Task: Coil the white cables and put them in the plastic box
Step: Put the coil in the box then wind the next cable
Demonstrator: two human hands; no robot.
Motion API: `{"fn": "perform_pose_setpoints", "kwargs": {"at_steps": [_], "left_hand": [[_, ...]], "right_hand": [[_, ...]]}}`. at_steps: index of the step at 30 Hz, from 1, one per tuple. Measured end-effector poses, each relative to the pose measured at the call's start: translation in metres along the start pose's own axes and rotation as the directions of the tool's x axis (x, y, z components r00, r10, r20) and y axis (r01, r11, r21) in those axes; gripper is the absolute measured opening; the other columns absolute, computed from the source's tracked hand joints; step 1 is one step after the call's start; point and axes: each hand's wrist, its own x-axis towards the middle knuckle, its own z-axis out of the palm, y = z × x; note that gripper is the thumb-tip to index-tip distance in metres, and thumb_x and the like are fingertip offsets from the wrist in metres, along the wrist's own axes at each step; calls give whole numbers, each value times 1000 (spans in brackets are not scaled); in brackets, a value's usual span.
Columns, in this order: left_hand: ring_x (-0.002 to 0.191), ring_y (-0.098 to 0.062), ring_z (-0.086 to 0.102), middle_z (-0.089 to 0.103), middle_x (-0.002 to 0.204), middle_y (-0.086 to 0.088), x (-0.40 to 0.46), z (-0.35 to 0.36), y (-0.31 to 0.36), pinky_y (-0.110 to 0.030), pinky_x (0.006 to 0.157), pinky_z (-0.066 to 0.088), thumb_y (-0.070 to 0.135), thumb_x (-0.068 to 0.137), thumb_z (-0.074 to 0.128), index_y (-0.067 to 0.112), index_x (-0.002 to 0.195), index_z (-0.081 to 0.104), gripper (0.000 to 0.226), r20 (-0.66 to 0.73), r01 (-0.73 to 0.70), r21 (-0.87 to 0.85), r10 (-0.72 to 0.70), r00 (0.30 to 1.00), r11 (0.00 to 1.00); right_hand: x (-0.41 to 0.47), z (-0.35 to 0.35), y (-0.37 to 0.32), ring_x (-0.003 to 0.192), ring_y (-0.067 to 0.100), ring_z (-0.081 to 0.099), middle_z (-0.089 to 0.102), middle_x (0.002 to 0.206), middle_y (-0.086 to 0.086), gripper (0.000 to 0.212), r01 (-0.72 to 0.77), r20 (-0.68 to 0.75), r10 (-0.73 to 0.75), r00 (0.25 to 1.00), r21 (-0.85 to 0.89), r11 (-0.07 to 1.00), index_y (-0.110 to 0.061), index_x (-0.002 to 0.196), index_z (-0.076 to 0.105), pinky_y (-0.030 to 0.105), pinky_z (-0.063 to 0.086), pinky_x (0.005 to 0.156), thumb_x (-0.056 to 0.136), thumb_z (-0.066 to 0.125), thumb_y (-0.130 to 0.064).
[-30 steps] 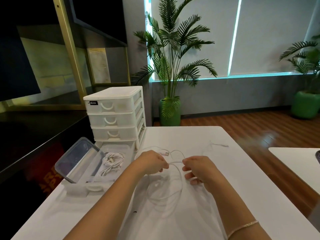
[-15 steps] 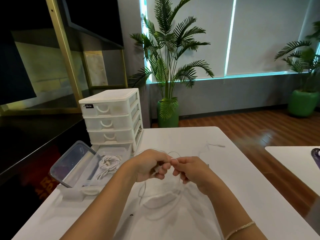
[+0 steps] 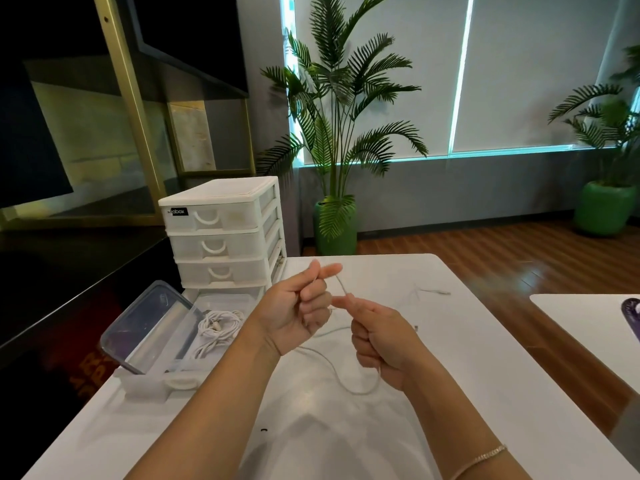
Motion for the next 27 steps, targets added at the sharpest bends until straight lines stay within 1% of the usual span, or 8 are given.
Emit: {"fn": "perform_pose_setpoints", "kwargs": {"at_steps": [3,8,11,13,17,19,22,27], "left_hand": [[37,-6,44,48,46,4,4,-1,-1,-15,39,42,20,98,36,4,106,59,30,-74,-127,-78,121,990,989],[69,-11,71,73,76,-4,6,-9,-10,-20,60,58,11,99,39,0,113,59,27,-185,-243,66,252,950,968],[87,-14,72,73,96,-4,9,-14,-18,-23,78,58,6,99,37,1,122,52,29,-206,-255,245,307,929,936],[98,-15,68,70,102,-2,9,-16,-20,-27,91,52,6,98,38,6,129,48,33,-198,-220,464,342,919,858],[117,-13,54,58,123,8,2,-15,-24,-34,104,41,14,98,41,18,136,45,39,-82,-122,817,323,943,563],[116,-4,50,50,132,12,0,-14,-25,-25,102,41,15,98,41,18,134,49,37,-37,-103,892,298,954,441],[100,-4,61,60,121,8,-3,-12,-29,-17,90,48,10,99,38,20,128,54,35,-31,-51,927,212,977,371],[70,-7,61,66,85,5,-1,-8,-32,-16,70,50,-2,96,30,21,115,57,40,-61,12,887,89,994,462]], "right_hand": [[1,5,1,42,9,20,27,49,-4,23,11,-31,-17,999,-187,982,-20,101,70,22,19,41,90,55,-34],[7,4,5,36,5,31,43,42,-6,32,98,-43,-135,990,-482,871,-8,92,72,18,29,43,87,59,-36],[9,4,7,47,9,39,66,74,18,43,150,-21,-200,980,-584,798,3,90,67,25,39,54,85,61,-39],[6,5,3,44,5,40,65,66,11,34,181,-7,-227,974,-577,797,-6,82,72,25,38,52,84,62,-38],[-3,8,-7,38,1,44,53,42,-14,21,303,21,-327,945,-442,845,-22,73,69,12,33,46,90,56,-26],[-6,9,-11,43,-5,51,56,44,-19,22,338,4,-360,933,-360,870,-20,77,67,6,36,45,92,52,-24],[-5,7,-13,51,-5,54,57,50,-19,27,355,-84,-399,913,-319,879,-22,76,65,7,39,51,94,46,-29],[2,-4,-11,65,6,49,50,65,-15,31,331,-273,-459,846,-406,852,-29,77,59,17,39,61,97,37,-36]]}}
